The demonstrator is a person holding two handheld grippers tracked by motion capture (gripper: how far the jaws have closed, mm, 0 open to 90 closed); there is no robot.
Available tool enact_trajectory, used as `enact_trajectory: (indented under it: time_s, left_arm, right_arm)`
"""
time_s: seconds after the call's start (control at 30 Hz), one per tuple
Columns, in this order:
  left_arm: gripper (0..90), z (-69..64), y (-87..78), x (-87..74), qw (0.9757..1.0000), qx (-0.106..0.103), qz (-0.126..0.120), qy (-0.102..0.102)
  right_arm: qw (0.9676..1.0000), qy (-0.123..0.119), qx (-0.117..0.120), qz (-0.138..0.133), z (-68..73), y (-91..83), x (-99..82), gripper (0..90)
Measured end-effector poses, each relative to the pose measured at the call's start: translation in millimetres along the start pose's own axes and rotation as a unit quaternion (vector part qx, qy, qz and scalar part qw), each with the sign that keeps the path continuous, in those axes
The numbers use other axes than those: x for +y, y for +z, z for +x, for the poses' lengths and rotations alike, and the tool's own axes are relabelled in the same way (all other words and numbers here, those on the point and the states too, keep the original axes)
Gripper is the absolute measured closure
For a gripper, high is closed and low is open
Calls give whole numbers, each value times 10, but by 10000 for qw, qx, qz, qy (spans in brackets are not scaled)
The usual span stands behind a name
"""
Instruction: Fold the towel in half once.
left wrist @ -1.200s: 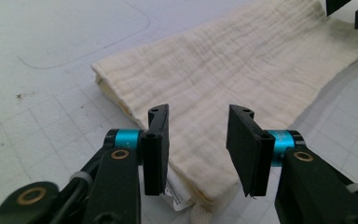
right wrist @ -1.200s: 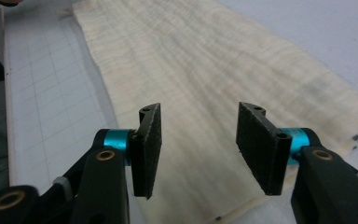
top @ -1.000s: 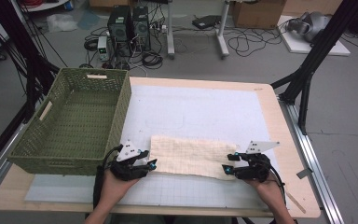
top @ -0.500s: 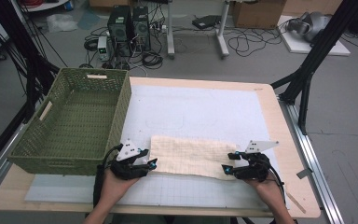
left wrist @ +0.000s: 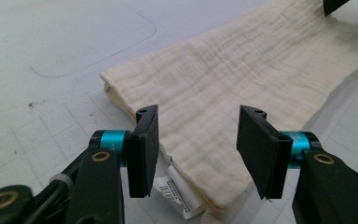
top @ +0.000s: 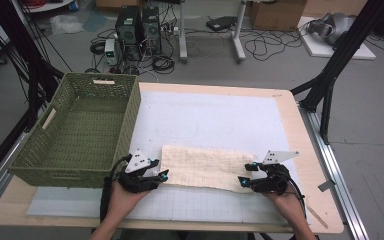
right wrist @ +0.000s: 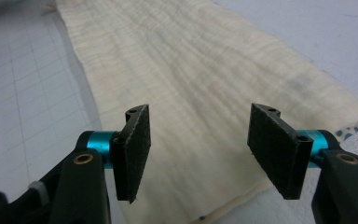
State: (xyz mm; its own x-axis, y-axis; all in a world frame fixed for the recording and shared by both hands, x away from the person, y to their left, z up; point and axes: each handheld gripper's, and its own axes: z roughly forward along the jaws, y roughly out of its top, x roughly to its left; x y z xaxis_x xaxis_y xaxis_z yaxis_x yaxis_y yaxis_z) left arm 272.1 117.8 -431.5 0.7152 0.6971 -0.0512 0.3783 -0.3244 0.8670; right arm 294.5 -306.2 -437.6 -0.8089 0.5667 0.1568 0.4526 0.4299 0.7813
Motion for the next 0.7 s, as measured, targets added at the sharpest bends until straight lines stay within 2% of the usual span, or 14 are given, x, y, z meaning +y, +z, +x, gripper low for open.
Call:
enact_trajectory:
  time_s: [0.7]
  left_arm:
    - [488,10,-9,1,10000,24,-21,6]
  right_arm:
    - [9999,-61,-99,23,0,5,9,403]
